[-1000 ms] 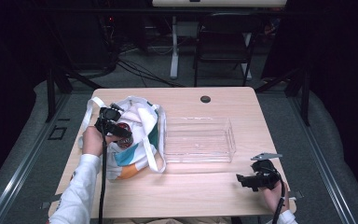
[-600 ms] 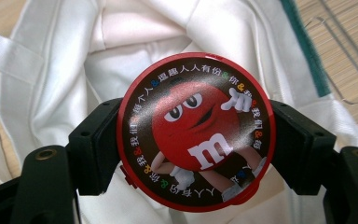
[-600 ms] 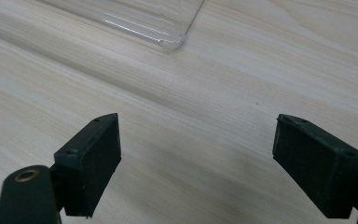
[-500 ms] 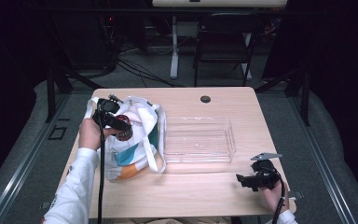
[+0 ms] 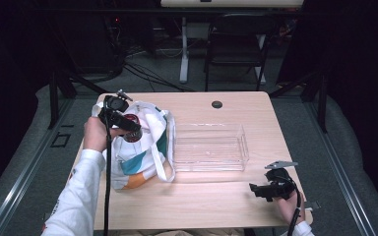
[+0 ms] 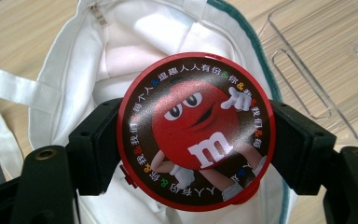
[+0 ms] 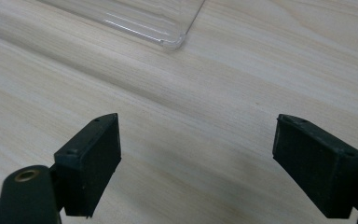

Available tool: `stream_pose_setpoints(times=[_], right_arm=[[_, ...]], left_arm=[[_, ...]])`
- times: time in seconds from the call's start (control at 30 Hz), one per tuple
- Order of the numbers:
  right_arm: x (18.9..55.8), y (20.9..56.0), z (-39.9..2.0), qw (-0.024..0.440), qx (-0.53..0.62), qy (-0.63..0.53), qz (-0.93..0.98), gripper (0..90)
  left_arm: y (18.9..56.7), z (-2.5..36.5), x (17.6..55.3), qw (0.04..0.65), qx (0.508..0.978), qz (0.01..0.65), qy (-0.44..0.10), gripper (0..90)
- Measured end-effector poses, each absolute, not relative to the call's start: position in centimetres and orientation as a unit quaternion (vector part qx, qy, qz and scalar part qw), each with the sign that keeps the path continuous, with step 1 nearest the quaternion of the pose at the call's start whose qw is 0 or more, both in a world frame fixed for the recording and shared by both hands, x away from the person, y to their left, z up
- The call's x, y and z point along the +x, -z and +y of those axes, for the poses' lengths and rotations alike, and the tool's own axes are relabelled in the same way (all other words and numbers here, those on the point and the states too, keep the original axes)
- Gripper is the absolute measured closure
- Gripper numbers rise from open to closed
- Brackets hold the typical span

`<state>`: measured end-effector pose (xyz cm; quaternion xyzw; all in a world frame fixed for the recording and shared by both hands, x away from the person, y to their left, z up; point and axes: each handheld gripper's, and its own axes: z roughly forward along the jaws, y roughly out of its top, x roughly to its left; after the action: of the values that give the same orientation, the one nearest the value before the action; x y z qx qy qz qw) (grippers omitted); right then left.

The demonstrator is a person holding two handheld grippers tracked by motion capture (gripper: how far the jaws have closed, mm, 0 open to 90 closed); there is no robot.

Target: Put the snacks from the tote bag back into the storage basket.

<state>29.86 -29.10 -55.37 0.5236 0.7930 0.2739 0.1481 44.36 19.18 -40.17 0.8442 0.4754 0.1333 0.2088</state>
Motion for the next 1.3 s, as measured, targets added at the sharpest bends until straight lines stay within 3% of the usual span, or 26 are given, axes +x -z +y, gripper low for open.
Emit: stream_pose_setpoints(times=[1.3], right_arm=[[29.9,55.4,-29.1,0.147,0.525,-0.276,0.792,14.8]], left_arm=[[37.1,12.4,44.4,0.23,0.871,0.415,-0.129,26.0]])
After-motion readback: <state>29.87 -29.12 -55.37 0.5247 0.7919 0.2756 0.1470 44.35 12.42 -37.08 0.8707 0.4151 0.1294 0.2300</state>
